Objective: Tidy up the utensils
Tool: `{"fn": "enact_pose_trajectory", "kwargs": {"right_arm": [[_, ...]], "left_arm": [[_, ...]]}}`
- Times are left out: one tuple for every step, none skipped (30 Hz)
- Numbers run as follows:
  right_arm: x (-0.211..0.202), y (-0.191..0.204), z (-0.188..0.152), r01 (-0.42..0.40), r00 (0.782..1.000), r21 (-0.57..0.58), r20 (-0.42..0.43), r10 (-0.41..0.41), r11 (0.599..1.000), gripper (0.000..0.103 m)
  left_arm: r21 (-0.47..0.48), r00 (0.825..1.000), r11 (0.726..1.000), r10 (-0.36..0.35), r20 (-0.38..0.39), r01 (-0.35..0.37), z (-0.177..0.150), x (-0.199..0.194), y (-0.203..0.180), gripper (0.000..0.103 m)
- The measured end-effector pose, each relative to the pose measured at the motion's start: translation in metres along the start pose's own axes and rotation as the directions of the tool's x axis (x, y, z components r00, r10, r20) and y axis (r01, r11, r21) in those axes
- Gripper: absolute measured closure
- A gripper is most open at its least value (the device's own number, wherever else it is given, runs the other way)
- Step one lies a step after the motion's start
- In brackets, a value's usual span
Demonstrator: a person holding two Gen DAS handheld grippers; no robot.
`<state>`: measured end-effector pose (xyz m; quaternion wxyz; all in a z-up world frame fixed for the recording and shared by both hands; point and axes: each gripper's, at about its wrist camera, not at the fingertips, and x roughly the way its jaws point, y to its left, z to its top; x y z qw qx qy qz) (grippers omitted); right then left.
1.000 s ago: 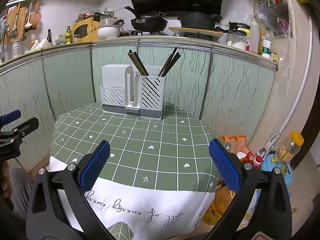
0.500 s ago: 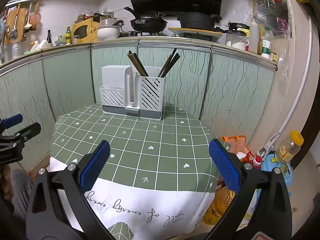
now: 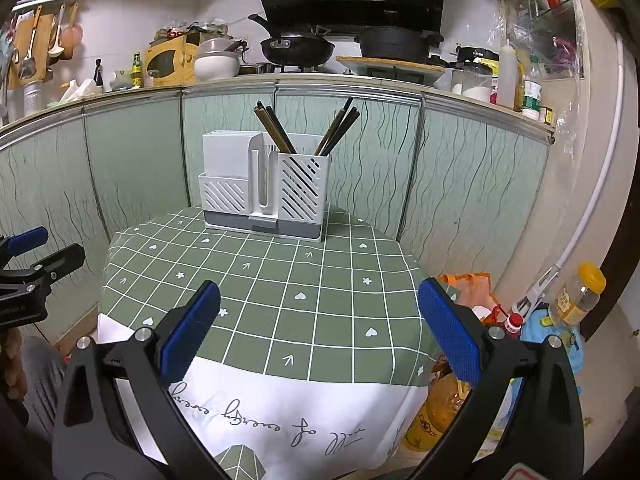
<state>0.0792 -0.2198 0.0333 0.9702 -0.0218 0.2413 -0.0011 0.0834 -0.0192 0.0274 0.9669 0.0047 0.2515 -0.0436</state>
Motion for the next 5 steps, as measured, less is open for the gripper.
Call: {"fn": "enact_pose_trajectory", "kwargs": {"right_arm": [[0.0004, -0.0001, -0.0006, 0.001, 1.0, 0.0, 0.0, -0.001, 1.0, 0.008], [0.0009, -0.0004, -0.0009, 0.001, 1.0, 0.001, -0.001, -0.001, 1.0, 0.008], [0.0017, -0.0008, -0.001, 0.0, 1.0, 0.003, -0.002, 0.0, 1.0, 0.008], [0.0022, -0.0011, -0.001, 0.002, 1.0, 0.003, -0.003, -0.002, 1.0, 0.008], [0.0026, -0.0012, -0.0009, 0.003, 1.0, 0.003, -0.003, -0.003, 1.0, 0.008]], "left_arm": [[0.004, 1.0, 1.0, 0.003, -0.001, -0.003, 0.0, 0.0008, -0.0006, 0.005], [0.005, 1.0, 1.0, 0.005, -0.004, -0.005, -0.0002, 0.0012, -0.0002, 0.005], [0.006, 1.0, 1.0, 0.003, -0.008, -0.003, -0.0003, 0.0022, -0.0002, 0.005], [0.006, 1.0, 1.0, 0.004, -0.015, -0.004, -0.0003, 0.0036, -0.0004, 0.005], [0.005, 1.0, 1.0, 0.007, -0.017, -0.007, -0.0003, 0.0045, -0.0003, 0.005]]}}
